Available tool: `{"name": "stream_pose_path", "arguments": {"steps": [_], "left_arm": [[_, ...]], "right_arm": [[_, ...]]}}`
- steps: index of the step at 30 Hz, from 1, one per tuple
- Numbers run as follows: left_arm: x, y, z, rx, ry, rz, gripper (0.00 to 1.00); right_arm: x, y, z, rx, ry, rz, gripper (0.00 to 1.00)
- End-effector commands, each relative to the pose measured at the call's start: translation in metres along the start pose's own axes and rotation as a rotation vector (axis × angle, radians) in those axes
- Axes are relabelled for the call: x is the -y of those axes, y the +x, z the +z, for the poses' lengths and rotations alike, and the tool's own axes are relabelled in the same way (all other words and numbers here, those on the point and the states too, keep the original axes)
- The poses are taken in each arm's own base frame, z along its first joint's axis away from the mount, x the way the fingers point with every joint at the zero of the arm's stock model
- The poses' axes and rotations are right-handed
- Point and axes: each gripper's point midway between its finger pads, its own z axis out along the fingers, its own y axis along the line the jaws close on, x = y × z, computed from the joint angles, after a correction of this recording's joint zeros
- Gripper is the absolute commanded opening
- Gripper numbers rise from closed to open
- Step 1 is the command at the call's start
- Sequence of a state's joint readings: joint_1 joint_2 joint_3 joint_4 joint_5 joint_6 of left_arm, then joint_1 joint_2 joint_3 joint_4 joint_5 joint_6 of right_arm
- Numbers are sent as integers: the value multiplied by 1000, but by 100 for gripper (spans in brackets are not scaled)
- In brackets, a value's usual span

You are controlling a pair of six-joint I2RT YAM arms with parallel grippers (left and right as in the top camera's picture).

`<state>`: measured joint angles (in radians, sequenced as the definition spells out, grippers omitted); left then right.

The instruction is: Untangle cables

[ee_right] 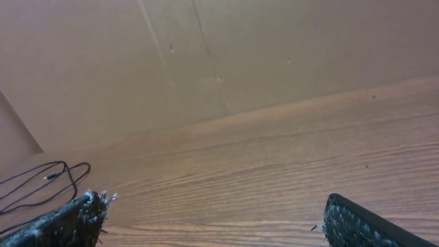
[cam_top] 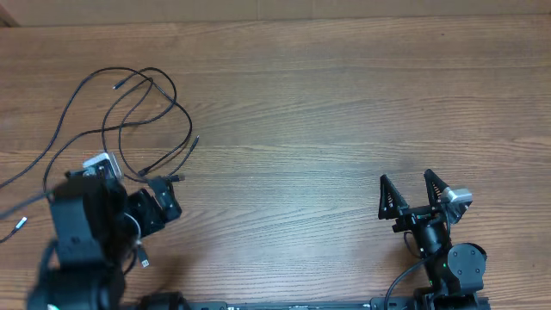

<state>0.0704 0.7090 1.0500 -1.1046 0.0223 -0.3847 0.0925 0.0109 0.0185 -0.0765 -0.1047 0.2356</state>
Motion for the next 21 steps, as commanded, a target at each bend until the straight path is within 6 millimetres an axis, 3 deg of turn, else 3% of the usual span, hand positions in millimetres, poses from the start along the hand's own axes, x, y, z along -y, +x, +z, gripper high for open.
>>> {"name": "stream_pose_path", "arguments": {"steps": [1, 10, 21], "left_arm": [[-3, 8, 16, 130, 41, 40, 100], [14, 6, 44, 530, 264, 63, 99], [2, 35, 82, 626, 305, 60, 99]], "right_arm": [[0, 2, 0, 1, -2, 2, 100], [0, 2, 0, 1, -2, 2, 100], [0, 2, 0, 1, -2, 2, 100]]}}
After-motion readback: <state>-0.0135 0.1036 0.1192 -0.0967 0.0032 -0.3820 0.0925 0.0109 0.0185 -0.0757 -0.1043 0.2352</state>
